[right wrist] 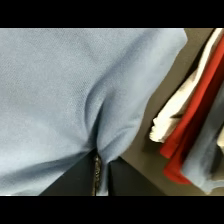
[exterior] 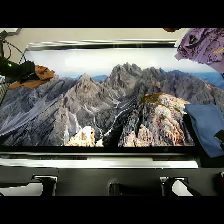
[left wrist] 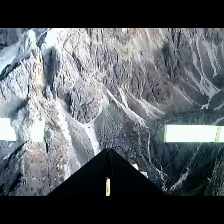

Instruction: Fold the clothes and pants, and hang the long-sleeved shirts on hangers.

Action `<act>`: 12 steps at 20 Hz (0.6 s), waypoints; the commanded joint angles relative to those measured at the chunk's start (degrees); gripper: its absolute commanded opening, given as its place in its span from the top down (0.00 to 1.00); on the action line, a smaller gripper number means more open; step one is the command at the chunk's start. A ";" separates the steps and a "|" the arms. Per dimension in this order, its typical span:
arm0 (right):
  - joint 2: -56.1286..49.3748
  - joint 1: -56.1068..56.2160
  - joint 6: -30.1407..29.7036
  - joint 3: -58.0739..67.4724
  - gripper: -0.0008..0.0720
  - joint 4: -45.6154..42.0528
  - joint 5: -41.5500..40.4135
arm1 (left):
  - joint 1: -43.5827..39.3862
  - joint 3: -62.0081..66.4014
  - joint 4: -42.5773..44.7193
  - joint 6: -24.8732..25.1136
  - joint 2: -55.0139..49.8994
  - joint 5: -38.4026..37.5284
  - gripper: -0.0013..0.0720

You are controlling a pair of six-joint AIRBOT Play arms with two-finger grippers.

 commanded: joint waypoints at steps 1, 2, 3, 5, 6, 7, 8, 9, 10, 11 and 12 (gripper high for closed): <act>0.00 -0.04 -0.94 -0.96 0.95 -1.53 0.22 | 0.04 -0.02 0.02 0.00 -0.04 0.02 0.96; 0.00 -0.04 -0.96 -1.25 0.95 -1.92 0.31 | 0.04 -0.02 0.02 -0.02 -0.04 0.02 0.96; 0.00 -0.04 -0.92 -1.36 0.95 -2.58 0.63 | 0.04 -0.02 0.02 -0.02 -0.04 0.02 0.96; 0.00 -0.04 -0.94 -1.36 0.70 -4.22 0.63 | 0.04 -0.02 0.02 -0.02 -0.04 0.02 0.96; 0.00 -0.04 -0.92 -1.36 0.48 -4.90 0.63 | 0.04 -0.02 0.02 -0.02 -0.04 0.02 0.96; 0.00 -0.04 -0.94 -1.31 0.31 -5.09 0.52 | 0.04 -0.02 0.02 -0.02 -0.04 0.02 0.96; 0.00 -0.02 -1.16 -0.98 0.25 -5.20 0.39 | 0.04 -0.02 0.02 -0.02 -0.04 0.04 0.96; 0.02 -0.02 -1.40 0.09 0.27 -4.83 -0.35 | 0.04 -0.02 0.02 -0.02 -0.04 0.07 0.96; 0.02 0.02 -2.21 1.88 0.35 -3.28 -1.92 | 0.04 -0.02 0.02 -0.04 -0.11 0.07 0.96; 0.02 0.02 -4.26 4.68 0.47 0.76 -4.61 | 0.04 -0.02 0.02 -0.04 -0.26 0.04 0.96; 0.04 0.07 -7.13 7.58 0.52 6.82 -8.13 | 0.04 -0.02 0.02 -0.04 -0.52 0.07 0.96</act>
